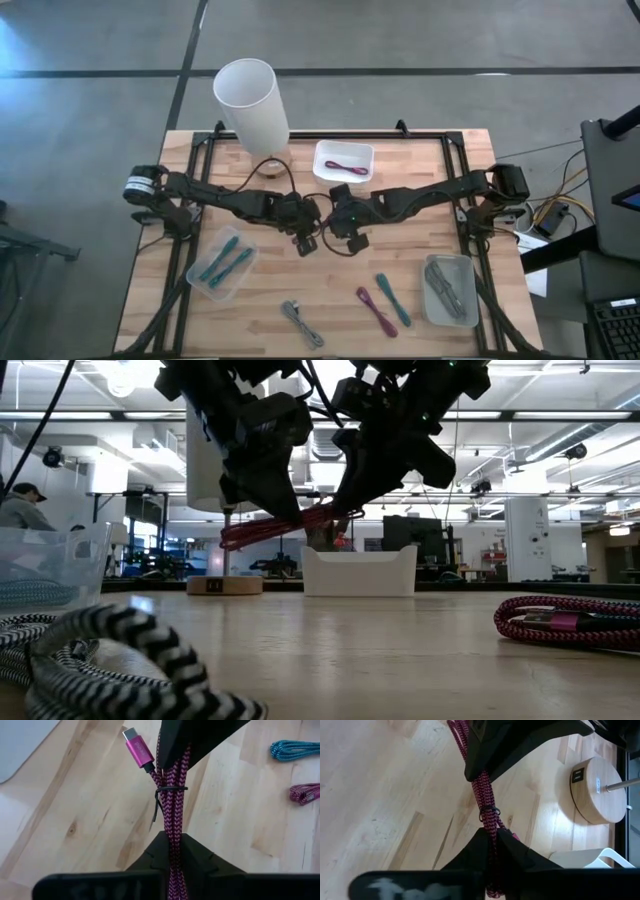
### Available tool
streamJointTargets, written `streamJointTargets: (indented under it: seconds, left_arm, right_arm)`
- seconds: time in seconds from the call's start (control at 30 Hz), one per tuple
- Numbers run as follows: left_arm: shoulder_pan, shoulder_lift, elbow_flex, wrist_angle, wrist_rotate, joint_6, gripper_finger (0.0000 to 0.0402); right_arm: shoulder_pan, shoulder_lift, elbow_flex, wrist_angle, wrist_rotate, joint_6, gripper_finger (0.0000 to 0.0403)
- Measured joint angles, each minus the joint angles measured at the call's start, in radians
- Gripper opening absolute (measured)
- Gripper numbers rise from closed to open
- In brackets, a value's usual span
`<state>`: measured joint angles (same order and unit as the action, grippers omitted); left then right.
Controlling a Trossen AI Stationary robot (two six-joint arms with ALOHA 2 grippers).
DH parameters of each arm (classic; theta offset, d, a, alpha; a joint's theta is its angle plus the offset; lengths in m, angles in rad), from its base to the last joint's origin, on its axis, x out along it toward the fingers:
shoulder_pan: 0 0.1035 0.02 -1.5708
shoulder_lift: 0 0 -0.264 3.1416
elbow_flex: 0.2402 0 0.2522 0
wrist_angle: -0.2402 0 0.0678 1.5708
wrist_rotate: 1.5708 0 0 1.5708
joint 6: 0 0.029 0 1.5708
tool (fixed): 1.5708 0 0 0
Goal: Pick & Place USB Port
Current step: Put the top pink charger cable into the white bin
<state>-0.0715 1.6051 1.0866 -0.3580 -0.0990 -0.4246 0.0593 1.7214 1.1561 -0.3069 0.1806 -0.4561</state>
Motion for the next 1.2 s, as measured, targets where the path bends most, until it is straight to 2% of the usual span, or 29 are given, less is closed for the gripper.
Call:
streamJointTargets:
  seconds: [0.3,0.53,0.73,0.87,0.97,1.1,1.2]
  left_arm:
    - [0.000,-0.001,0.000,0.010,-0.019,0.008,0.0082]
    - [0.000,-0.002,0.000,0.010,-0.081,0.042,0.0117]
    - [-0.001,-0.006,0.009,0.019,-0.172,0.082,0.0119]
    - [-0.001,-0.006,0.016,0.009,-0.174,0.095,0.0119]
    - [-0.001,-0.006,0.027,0.011,-0.176,0.117,0.0119]
    - [-0.001,-0.006,0.034,0.010,-0.176,0.138,0.0119]
    - [-0.001,-0.005,0.034,0.008,-0.176,0.139,0.0119]
  right_arm:
    - [0.000,0.000,0.000,0.001,0.006,0.024,0.0020]
    - [0.000,0.000,0.000,-0.050,0.005,0.226,0.0020]
    - [-0.001,0.004,-0.002,-0.185,0.003,0.410,0.0020]
    - [-0.002,0.002,-0.002,-0.289,0.010,0.498,0.0020]
    - [-0.002,-0.002,-0.002,-0.303,0.063,0.594,0.0020]
    - [-0.002,-0.034,0.005,-0.304,0.090,0.597,0.0020]
    - [-0.006,-0.074,0.025,-0.321,0.180,0.577,0.0020]
